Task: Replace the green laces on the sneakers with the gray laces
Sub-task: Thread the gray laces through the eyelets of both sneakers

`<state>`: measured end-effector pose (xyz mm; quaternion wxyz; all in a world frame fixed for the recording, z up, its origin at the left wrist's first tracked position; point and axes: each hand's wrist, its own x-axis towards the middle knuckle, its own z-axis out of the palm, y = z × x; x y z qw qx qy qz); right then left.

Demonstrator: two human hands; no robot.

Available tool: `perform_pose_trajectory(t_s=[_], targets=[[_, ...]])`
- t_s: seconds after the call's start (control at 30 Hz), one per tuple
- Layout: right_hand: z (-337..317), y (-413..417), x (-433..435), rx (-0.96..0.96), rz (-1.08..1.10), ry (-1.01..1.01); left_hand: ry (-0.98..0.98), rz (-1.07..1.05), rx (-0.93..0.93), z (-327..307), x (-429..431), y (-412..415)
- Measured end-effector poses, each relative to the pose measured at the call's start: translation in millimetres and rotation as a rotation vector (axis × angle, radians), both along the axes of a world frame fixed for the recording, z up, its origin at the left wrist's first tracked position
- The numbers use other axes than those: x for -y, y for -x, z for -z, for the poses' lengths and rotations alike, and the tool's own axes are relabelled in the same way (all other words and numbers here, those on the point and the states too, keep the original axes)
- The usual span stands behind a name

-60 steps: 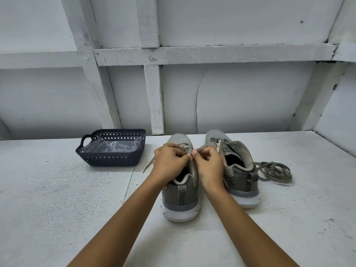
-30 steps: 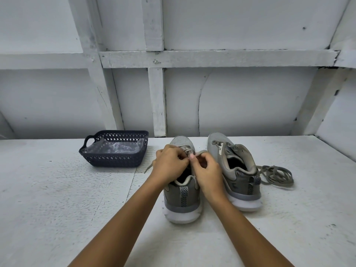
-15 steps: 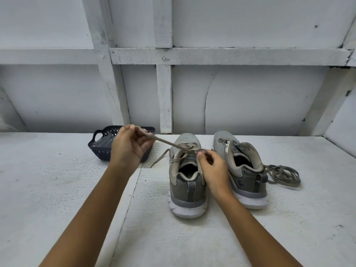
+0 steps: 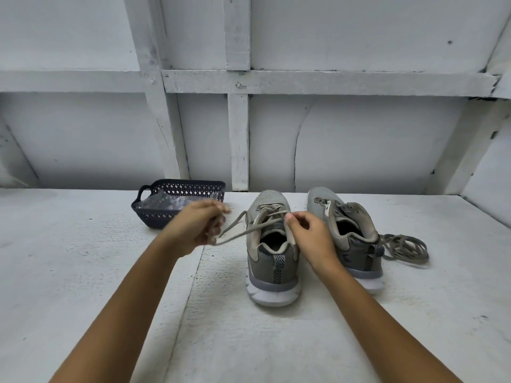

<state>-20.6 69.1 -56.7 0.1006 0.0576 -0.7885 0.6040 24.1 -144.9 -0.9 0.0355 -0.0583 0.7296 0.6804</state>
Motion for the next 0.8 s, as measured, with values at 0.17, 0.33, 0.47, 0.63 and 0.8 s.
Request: perform_pose_trajectory(t_s=[0.17, 0.33, 0.47, 0.63, 0.8], targets=[[-9.6, 1.8, -4.0, 0.031, -0.041, -0.064, 0.567, 0.192, -0.017, 16.9, -29.2, 3.6], [-24.0, 4.8, -10.1, 0.098, -0.089, -0.196, 0.849, 0.04, -0.227, 30.4, -29.9, 19.3], [-42.6, 6.3, -15.1, 0.059, -0.111, -0.324, 0.893, 0.144, -0.264, 11.8, -21.5, 18.0], [-80.4, -6.7, -5.6, 0.023, -0.198, -0.37, 0.135, 0.198, -0.167, -22.3, -2.5, 19.4], [-96.0, -22.1, 23.8, 0.141, -0.536, -0.496, -0.4, 0.219, 0.036, -41.0, -9.1, 22.7]])
